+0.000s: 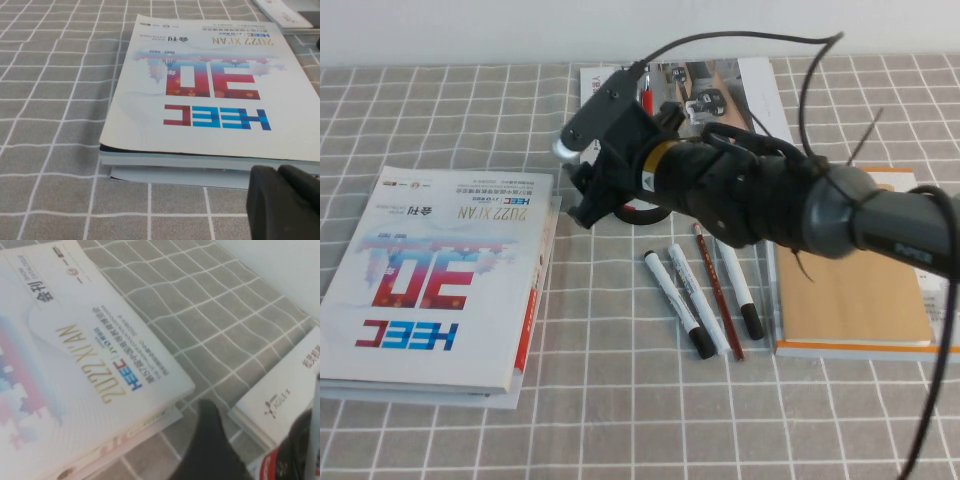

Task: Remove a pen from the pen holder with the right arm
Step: 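Take a marker out of the pen holder and lay it on the table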

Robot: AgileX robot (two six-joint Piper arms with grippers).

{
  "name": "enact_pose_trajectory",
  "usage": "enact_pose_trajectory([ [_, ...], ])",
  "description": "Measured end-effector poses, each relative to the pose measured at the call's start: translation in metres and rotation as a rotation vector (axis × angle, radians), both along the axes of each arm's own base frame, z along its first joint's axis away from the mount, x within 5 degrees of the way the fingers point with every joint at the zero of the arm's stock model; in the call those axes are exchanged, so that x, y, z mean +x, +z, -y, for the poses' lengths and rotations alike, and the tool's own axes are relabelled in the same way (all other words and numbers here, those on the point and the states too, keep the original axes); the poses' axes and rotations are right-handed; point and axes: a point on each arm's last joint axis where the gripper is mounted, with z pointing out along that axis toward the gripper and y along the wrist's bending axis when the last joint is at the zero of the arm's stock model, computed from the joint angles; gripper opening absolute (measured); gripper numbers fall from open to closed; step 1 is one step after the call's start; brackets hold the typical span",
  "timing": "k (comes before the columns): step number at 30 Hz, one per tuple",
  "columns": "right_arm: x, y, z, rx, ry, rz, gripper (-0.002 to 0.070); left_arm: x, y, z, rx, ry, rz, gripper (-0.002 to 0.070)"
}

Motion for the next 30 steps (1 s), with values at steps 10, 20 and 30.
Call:
enact_pose_trajectory([
  [10, 0.031, 0.001, -0.011, -0.059, -0.052, -0.032, 0.0396, 0.0, 0.0, 0.0, 0.0, 0.0, 0.0, -0.0005],
  [20, 0.045, 0.0, 0.003, -0.073, -0.096, -0.048, 0.0396, 0.0, 0.0, 0.0, 0.0, 0.0, 0.0, -0.0005],
  [30, 0.054, 0.005, 0.003, -0.046, -0.102, -0.014, 0.0396, 0.0, 0.0, 0.0, 0.0, 0.0, 0.0, -0.0005],
])
